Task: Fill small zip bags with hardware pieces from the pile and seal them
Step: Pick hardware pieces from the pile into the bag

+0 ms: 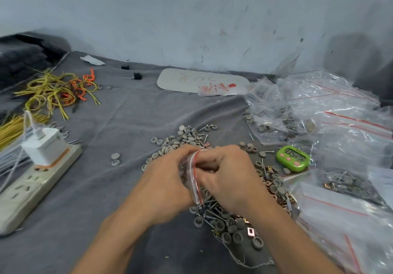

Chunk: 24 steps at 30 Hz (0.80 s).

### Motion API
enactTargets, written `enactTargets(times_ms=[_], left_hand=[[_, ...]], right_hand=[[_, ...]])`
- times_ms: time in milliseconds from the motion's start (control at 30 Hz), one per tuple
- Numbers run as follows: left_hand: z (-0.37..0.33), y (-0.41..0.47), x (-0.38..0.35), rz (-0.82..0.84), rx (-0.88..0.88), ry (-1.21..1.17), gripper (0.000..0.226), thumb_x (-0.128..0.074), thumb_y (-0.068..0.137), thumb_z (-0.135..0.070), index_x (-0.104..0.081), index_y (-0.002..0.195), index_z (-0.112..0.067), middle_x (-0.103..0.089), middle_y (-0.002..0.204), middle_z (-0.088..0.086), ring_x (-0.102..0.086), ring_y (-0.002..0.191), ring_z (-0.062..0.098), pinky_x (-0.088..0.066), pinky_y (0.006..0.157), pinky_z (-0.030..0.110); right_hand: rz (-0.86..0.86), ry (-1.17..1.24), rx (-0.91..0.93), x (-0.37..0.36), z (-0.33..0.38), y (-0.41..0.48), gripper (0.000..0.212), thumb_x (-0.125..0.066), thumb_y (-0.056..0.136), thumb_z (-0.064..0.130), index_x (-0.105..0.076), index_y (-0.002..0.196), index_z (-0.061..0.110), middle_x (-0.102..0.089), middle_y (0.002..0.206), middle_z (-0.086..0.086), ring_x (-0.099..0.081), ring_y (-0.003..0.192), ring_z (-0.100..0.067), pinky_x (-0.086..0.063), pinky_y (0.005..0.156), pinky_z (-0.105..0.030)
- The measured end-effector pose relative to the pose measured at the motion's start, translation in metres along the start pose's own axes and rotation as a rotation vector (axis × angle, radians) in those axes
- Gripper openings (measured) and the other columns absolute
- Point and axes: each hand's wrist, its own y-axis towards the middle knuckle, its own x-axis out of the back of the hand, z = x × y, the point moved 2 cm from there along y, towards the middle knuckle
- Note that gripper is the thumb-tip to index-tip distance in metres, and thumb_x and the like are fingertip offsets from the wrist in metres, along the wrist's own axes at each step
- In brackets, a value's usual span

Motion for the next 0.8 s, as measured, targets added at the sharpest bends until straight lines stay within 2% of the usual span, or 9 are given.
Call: enactTargets(times_ms=[100,200,267,333,400,533,633,700,800], left_hand=[[0.004,0.0,0.004,-0.019,0.058,-0.099,0.058,-0.09,0.065,-0.016,-0.065,0.11,-0.042,-0.074,0.096,-0.021,-0.071,0.085,-0.001,-0.053,0.072,0.016],[0.007,-0.001,0.011,-0.029,0.115,-0.243,0.059,-0.092,0.066,-0.009,-0.066,0.113,-0.036,-0.076,0.095,-0.013,-0.074,0.085,0.006,-0.059,0.075,0.024],[0.008,-0.001,0.016,-0.113,0.13,-0.365,0.061,-0.09,0.066,-0.001,-0.069,0.111,-0.036,-0.077,0.094,-0.01,-0.074,0.082,0.005,-0.057,0.067,0.019],[0.01,0.001,0.023,-0.214,0.163,-0.5,0.062,-0.087,0.066,0.005,-0.071,0.109,-0.037,-0.077,0.093,-0.009,-0.073,0.079,0.004,-0.054,0.062,0.015],[0.014,0.003,0.029,-0.299,0.186,-0.563,0.061,-0.085,0.068,0.007,-0.071,0.108,-0.037,-0.075,0.092,-0.009,-0.072,0.08,0.005,-0.053,0.062,0.013],[0.016,0.004,0.035,-0.357,0.184,-0.619,0.061,-0.083,0.071,0.007,-0.072,0.098,-0.046,-0.075,0.091,-0.008,-0.071,0.084,0.003,-0.052,0.064,0.009],[0.017,0.002,0.036,-0.356,0.182,-0.6,0.06,-0.083,0.071,0.006,-0.07,0.106,-0.041,-0.075,0.092,-0.009,-0.071,0.084,0.004,-0.051,0.066,0.01],[0.018,0.001,0.038,-0.363,0.19,-0.605,0.06,-0.082,0.072,0.007,-0.069,0.108,-0.04,-0.075,0.093,-0.009,-0.071,0.084,0.004,-0.05,0.064,0.009],[0.019,-0.001,0.039,-0.362,0.201,-0.613,0.061,-0.082,0.072,0.007,-0.068,0.109,-0.04,-0.075,0.094,-0.009,-0.071,0.084,0.004,-0.05,0.064,0.009]], right_hand=[[0.024,0.071,-0.044,0.013,0.0,0.012,0.026,-0.072,0.09,0.014,-0.082,0.094,0.037,-0.079,0.087,0.013,-0.073,0.08,0.001,-0.059,0.075,-0.029],[-0.302,0.18,-0.227,0.042,-0.026,0.031,0.03,-0.069,0.091,0.01,-0.081,0.08,0.035,-0.078,0.08,0.01,-0.061,0.055,0.008,-0.049,0.064,-0.029],[-0.384,-0.028,-0.329,0.047,-0.05,0.045,0.029,-0.066,0.093,0.01,-0.079,0.076,0.03,-0.078,0.08,0.011,-0.065,0.064,0.004,-0.056,0.071,-0.036],[-0.277,-0.214,-0.362,0.035,-0.066,0.056,0.024,-0.065,0.096,0.015,-0.08,0.09,0.033,-0.078,0.094,0.013,-0.068,0.083,-0.003,-0.052,0.076,-0.027],[-0.187,-0.35,-0.33,0.021,-0.074,0.064,0.023,-0.061,0.099,0.021,-0.08,0.108,0.03,-0.077,0.109,0.011,-0.065,0.089,-0.006,-0.046,0.077,-0.024],[-0.066,-0.587,-0.277,0.001,-0.072,0.077,0.028,-0.059,0.099,0.024,-0.074,0.12,0.035,-0.07,0.12,-0.001,-0.069,0.097,-0.022,-0.055,0.096,-0.043],[-0.058,-0.689,-0.297,-0.001,-0.066,0.077,0.012,-0.07,0.094,0.026,-0.071,0.098,0.037,-0.069,0.111,0.004,-0.069,0.093,-0.022,-0.051,0.101,-0.046],[-0.025,-0.681,-0.345,0.0,-0.065,0.078,0.027,-0.077,0.087,0.019,-0.061,0.075,0.036,-0.07,0.102,0.006,-0.07,0.086,-0.02,-0.054,0.096,-0.044],[0.032,-0.664,-0.425,0.004,-0.063,0.077,0.036,-0.077,0.075,0.0,-0.063,0.07,0.033,-0.071,0.081,0.009,-0.072,0.086,-0.018,-0.057,0.09,-0.038]])
